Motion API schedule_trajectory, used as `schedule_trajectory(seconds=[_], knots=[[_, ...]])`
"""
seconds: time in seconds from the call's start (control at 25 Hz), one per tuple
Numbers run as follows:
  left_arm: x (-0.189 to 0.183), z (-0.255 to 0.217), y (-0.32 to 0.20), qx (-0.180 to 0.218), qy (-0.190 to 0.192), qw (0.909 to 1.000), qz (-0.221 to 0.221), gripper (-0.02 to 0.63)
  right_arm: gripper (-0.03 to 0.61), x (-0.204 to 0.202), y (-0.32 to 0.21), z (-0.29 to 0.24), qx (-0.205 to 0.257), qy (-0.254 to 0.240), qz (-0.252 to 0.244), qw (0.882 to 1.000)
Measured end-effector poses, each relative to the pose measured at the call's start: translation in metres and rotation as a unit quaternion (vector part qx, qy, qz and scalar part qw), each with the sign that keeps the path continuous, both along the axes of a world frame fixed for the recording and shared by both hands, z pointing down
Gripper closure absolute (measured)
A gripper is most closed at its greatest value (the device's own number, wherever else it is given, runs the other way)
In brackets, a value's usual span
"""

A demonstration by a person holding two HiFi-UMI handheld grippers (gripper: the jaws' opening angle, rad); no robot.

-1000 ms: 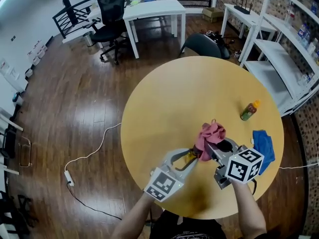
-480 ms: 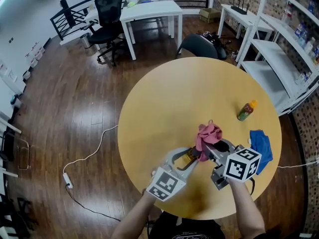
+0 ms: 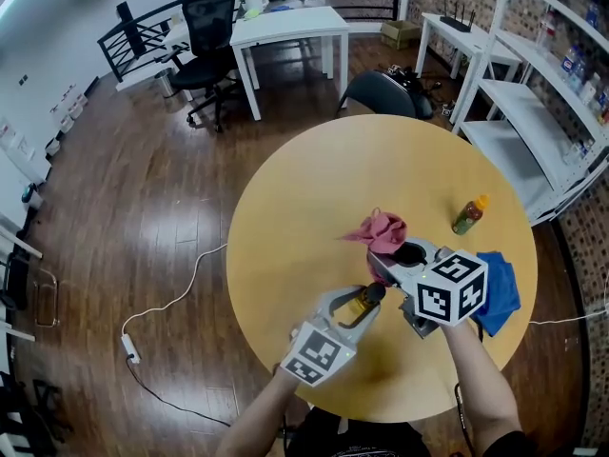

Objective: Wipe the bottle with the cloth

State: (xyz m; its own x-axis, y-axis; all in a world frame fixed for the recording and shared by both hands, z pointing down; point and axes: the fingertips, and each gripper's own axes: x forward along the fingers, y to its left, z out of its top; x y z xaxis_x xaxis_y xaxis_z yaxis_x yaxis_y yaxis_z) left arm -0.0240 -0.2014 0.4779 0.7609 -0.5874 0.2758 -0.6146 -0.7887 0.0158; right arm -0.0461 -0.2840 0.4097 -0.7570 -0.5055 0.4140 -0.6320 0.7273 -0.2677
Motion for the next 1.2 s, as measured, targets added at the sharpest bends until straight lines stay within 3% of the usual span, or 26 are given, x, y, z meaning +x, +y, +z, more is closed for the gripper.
schedule_trajectory(seconds=[0.24,0.36,0.56,0.72,0.96,1.08,1.2], knots=[[0.003,0.001,-0.001,0.000,-0.001,1.0000,-0.001,0.465,0.480,-0.051,0.028,-0.028,0.039,0.000,-0.075,0.996],[0.004,0.001,0.000,-0.001,0.001,1.0000,-0.001,0.465,0.480,-0.050,0.045,-0.032,0.059,0.005,-0.081,0.995],[0.002,-0.001,0.000,-0.001,0.002,1.0000,0.003,0.465,0.480,-0.017,0.051,-0.036,0.042,-0.039,-0.034,0.998],[0.002,-0.001,0.002,-0.002,0.003,1.0000,0.006,0.465,0.480,0.012,0.048,-0.028,0.003,-0.090,0.006,0.996],[-0.007,-0.001,-0.002,-0.002,-0.003,1.0000,0.000,0.465,0.480,0.044,0.040,-0.046,-0.001,-0.194,0.079,0.978],[-0.009,-0.001,-0.003,-0.005,0.002,1.0000,-0.002,0.463,0.480,0.073,0.040,-0.047,0.006,-0.210,0.121,0.970],[-0.009,0.000,-0.006,-0.005,0.000,1.0000,-0.007,0.463,0.480,0.097,0.048,-0.027,-0.017,-0.223,0.150,0.963]])
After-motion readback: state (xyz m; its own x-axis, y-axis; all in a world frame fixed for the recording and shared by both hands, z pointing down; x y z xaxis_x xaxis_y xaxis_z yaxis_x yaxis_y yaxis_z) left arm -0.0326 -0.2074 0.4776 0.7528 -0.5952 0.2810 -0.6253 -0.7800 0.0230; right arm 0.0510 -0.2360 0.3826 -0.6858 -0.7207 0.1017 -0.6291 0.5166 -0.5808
